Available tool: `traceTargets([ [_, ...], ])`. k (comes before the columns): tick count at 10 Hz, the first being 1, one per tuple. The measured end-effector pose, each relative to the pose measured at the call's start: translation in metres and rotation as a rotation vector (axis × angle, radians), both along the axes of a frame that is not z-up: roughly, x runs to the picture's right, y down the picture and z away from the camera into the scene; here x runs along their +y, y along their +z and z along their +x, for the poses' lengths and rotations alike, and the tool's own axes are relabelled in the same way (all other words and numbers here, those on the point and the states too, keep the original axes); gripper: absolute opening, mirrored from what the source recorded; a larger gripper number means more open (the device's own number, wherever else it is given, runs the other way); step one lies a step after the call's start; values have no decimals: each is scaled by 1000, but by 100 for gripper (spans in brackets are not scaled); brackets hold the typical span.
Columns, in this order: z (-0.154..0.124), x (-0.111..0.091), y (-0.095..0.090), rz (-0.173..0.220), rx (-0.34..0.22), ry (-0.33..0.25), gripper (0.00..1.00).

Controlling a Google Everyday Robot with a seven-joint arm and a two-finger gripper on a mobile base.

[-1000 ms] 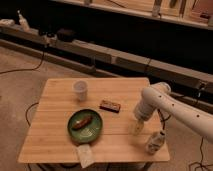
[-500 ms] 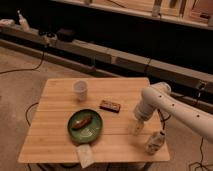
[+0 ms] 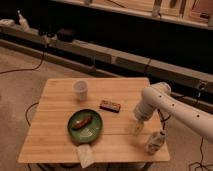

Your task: Place the eraser in the ceramic cup

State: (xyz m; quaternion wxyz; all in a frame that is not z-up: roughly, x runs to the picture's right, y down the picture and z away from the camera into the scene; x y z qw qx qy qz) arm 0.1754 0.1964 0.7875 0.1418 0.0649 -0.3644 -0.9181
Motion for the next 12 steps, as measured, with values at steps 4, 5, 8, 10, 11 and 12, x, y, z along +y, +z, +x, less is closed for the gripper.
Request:
traceTargets([
  [4,10,-7,1,23,32,-37,80],
  [5,18,-19,5,54,73,-84,80],
  [8,24,-87,20,206,184,-235,80],
  [10,5,-121,32,289,180,-251,80],
  [11,-6,-124,38,303,155,-225,80],
  [12,-17,-123,45,310,127,-175,80],
])
